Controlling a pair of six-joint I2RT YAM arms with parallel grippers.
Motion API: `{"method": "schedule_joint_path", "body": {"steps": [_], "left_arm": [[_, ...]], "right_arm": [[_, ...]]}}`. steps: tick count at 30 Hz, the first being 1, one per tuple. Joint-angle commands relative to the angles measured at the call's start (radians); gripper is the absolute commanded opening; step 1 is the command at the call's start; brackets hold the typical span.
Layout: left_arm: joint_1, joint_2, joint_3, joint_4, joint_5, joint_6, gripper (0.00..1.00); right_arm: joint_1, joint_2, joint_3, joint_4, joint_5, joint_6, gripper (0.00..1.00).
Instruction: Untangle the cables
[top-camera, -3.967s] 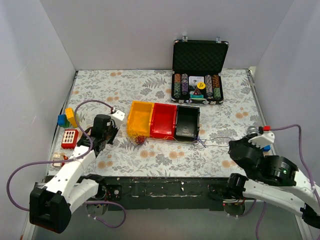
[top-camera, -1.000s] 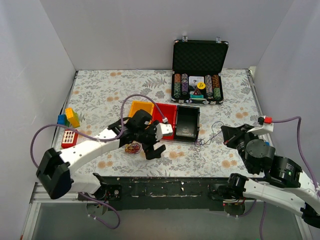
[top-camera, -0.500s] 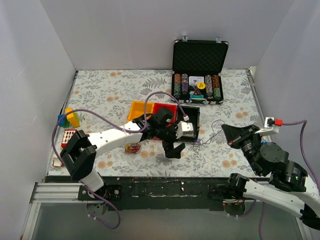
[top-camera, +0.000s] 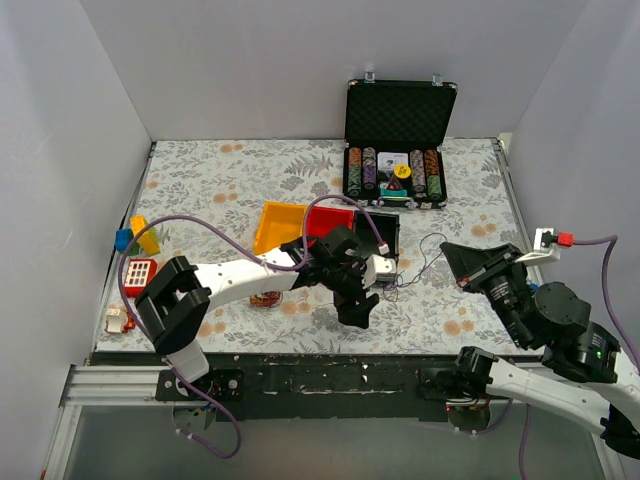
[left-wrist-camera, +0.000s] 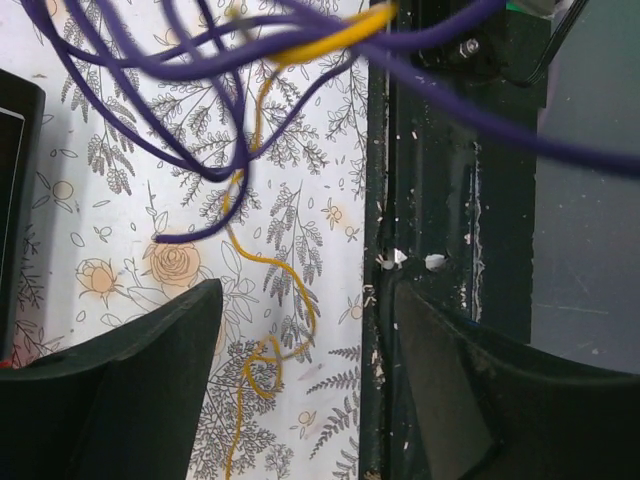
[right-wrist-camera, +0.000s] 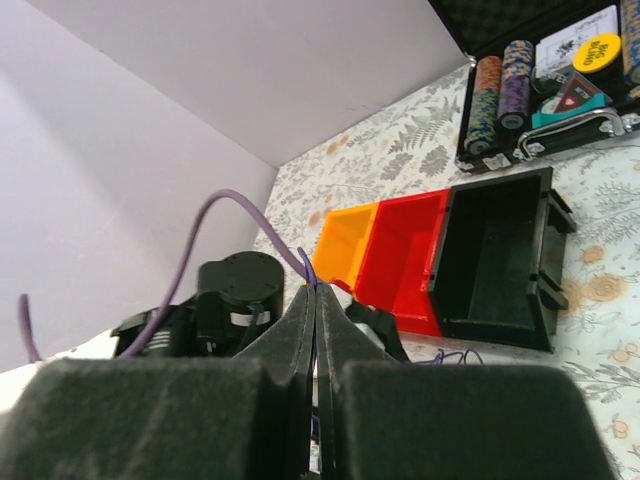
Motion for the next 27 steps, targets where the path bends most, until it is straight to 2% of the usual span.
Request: {"method": "schedule_joint_path", "body": {"steps": [1,2,6,7,15,22,27], "left_arm": [[-0.004,0.011,0.030,0.040,0.008,-0.017,0.65],[-0.004,0.009,0.025,0.042,0.007,-0.012,0.58],[-0.004,-0.015,-0.016,0.074,-0.053,-0.011,0.08],[-0.004,-0.025,-0.028,0.077,-0.075,-0.012,0.00],[0.027,-0.193,-0.122,0.013,-0.191,0.006,0.00],[0.105,-0.379,-0.292,-0.059,-0.322,0.083,0.00],[0.125,-0.491,-0.445,-0.043,-0.417,0.130,0.00]], "right_arm": [[0.000,0.030,0.083,0.060,-0.028,-0.013,0.01],[0.000,0.031,0.086,0.060,-0.031,-0.013,0.01],[0.000,0.025,0.089,0.067,-0.026,-0.024,0.01],[0.000,0.022,0.091,0.060,-0.022,-0.026,0.01],[0.000,0.008,0.138,-0.061,0.070,-0.029,0.01],[0.000,0.020,0.190,-0.130,0.151,-0.069,0.01],[0.000,0.046,0.258,-0.154,0.196,-0.112,0.01]]}}
